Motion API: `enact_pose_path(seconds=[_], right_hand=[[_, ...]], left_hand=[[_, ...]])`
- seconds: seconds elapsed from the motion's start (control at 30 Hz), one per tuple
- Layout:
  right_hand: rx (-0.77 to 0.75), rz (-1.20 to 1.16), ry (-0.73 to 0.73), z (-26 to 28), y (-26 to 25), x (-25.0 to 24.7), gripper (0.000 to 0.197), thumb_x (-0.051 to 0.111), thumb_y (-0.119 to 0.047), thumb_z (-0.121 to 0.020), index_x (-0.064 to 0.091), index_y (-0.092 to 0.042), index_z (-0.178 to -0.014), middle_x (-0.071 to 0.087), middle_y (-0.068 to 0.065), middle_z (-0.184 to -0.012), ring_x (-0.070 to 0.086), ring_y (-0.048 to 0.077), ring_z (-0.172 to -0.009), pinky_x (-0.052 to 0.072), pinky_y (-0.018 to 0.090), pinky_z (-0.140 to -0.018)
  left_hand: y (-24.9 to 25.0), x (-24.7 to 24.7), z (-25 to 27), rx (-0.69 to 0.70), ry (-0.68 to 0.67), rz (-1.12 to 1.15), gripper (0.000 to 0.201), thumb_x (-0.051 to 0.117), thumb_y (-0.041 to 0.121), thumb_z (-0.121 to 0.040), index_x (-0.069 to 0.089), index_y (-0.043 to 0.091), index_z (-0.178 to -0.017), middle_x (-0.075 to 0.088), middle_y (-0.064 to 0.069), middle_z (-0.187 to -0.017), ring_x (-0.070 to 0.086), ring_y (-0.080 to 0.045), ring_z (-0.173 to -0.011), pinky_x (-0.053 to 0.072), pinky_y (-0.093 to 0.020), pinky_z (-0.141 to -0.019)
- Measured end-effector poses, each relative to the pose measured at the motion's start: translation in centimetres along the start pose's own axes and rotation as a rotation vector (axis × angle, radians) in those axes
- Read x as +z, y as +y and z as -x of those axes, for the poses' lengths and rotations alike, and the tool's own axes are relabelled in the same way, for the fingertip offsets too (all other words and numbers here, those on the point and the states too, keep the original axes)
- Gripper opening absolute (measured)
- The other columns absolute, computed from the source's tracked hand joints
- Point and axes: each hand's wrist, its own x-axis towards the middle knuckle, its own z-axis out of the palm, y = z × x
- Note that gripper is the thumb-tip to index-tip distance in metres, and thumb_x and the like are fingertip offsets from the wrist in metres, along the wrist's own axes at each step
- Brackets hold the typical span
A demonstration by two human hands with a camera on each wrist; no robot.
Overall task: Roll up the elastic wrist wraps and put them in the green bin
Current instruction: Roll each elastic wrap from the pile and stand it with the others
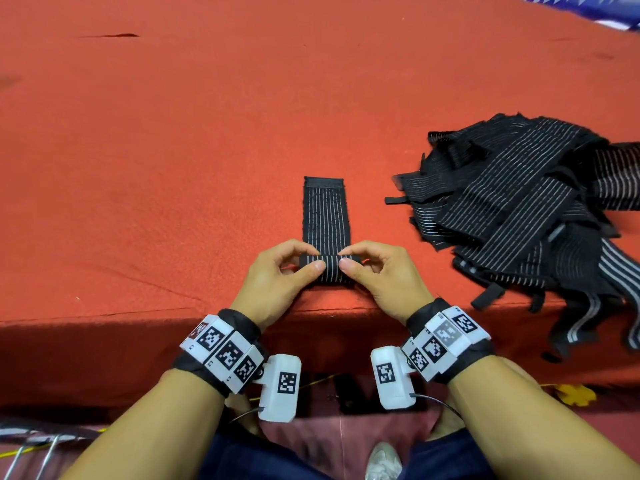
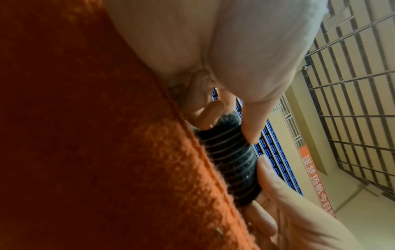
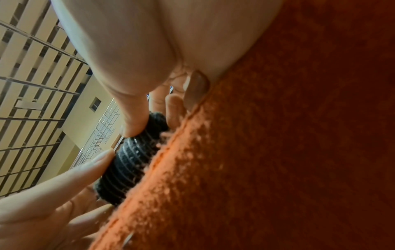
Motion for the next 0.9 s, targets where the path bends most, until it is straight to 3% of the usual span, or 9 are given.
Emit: enact_pose_path(seconds=[0.1, 0.2, 0.27, 0.37, 0.47, 0.53, 0.67, 0.73, 0.9], right_hand=[[-0.001, 0.000, 0.002, -0.18, 0.22, 0.05, 0.025, 0.072, -0.054, -0.080, 0.076, -0.035, -0.095, 0.069, 0.026, -0.089, 0.051, 0.022, -0.069, 0.045, 0.040, -0.069], [-0.004, 0.019, 0.005, -0.17, 0.10, 0.00, 0.026, 0.072, -0.054, -0.080, 0.077, -0.033, -0.095, 0.072, 0.021, -0.089, 0.054, 0.023, -0.071, 0.051, 0.050, -0.068], [-0.006, 0.027, 0.011, -0.17, 0.01, 0.05, 0.025, 0.071, -0.053, -0.081, 0.077, -0.032, -0.094, 0.073, 0.018, -0.090, 0.056, 0.022, -0.073, 0.053, 0.054, -0.072], [-0.011, 0.026, 0.020, -0.11, -0.02, 0.07, 0.020, 0.072, -0.048, -0.083, 0.076, -0.031, -0.094, 0.069, 0.019, -0.084, 0.053, 0.020, -0.070, 0.049, 0.045, -0.067], [0.009, 0.036, -0.005, 0.08, -0.09, -0.18, 0.013, 0.078, -0.026, -0.086, 0.073, -0.029, -0.098, 0.052, 0.006, -0.060, 0.044, 0.019, -0.057, 0.040, 0.031, -0.058], [0.028, 0.041, -0.017, 0.18, 0.05, -0.38, 0.019, 0.079, -0.016, -0.086, 0.072, -0.028, -0.099, 0.046, 0.003, -0.055, 0.041, 0.019, -0.054, 0.038, 0.028, -0.055], [0.048, 0.088, -0.008, 0.07, 0.03, -0.31, 0.013, 0.079, -0.018, -0.087, 0.073, -0.025, -0.095, 0.043, -0.005, -0.052, 0.036, 0.018, -0.052, 0.031, 0.028, -0.054], [0.047, 0.131, 0.012, 0.05, -0.08, -0.35, 0.007, 0.078, -0.018, -0.088, 0.074, -0.021, -0.094, 0.042, -0.015, -0.048, 0.034, 0.009, -0.049, 0.030, 0.025, -0.051], [0.049, 0.165, 0.038, -0.24, 0.07, -0.31, 0.003, 0.077, -0.022, -0.088, 0.076, -0.020, -0.090, 0.055, -0.017, -0.056, 0.036, 0.003, -0.048, 0.031, 0.021, -0.052]], left_hand=[[-0.13, -0.06, 0.09, 0.029, 0.050, -0.032, 0.016, 0.084, 0.019, -0.081, 0.075, 0.022, -0.094, 0.069, -0.001, -0.108, 0.055, -0.017, -0.071, 0.046, -0.018, -0.058], [-0.19, -0.15, 0.13, 0.006, 0.015, -0.039, 0.012, 0.082, 0.021, -0.084, 0.075, 0.027, -0.091, 0.071, 0.010, -0.087, 0.051, -0.012, -0.063, 0.044, -0.024, -0.064], [-0.14, -0.18, 0.12, -0.004, 0.006, -0.049, 0.008, 0.080, 0.024, -0.086, 0.075, 0.031, -0.089, 0.071, 0.011, -0.082, 0.059, -0.007, -0.069, 0.049, -0.027, -0.074], [-0.10, -0.04, -0.05, -0.014, 0.013, -0.061, 0.003, 0.079, 0.026, -0.088, 0.076, 0.028, -0.086, 0.068, 0.012, -0.074, 0.061, -0.003, -0.071, 0.047, -0.024, -0.074], [-0.29, 0.03, -0.28, -0.041, 0.014, -0.063, 0.004, 0.078, 0.030, -0.088, 0.077, 0.029, -0.085, 0.074, 0.001, -0.080, 0.064, -0.006, -0.073, 0.050, -0.028, -0.076], [-0.25, 0.06, -0.33, -0.050, 0.011, -0.083, 0.005, 0.077, 0.032, -0.089, 0.077, 0.029, -0.084, 0.076, -0.001, -0.083, 0.066, -0.007, -0.075, 0.051, -0.031, -0.079], [-0.20, 0.03, -0.41, -0.064, 0.025, -0.130, 0.007, 0.076, 0.035, -0.089, 0.077, 0.031, -0.084, 0.073, 0.004, -0.074, 0.062, -0.004, -0.067, 0.048, -0.027, -0.073], [-0.18, 0.08, -0.34, -0.059, 0.028, -0.143, 0.004, 0.078, 0.037, -0.087, 0.075, 0.033, -0.087, 0.068, 0.007, -0.069, 0.056, -0.004, -0.062, 0.045, -0.026, -0.068], [-0.04, 0.05, -0.09, -0.067, -0.010, -0.126, 0.028, 0.089, 0.023, -0.075, 0.073, 0.033, -0.096, 0.064, 0.008, -0.058, 0.047, -0.008, -0.049, 0.039, -0.021, -0.054]])
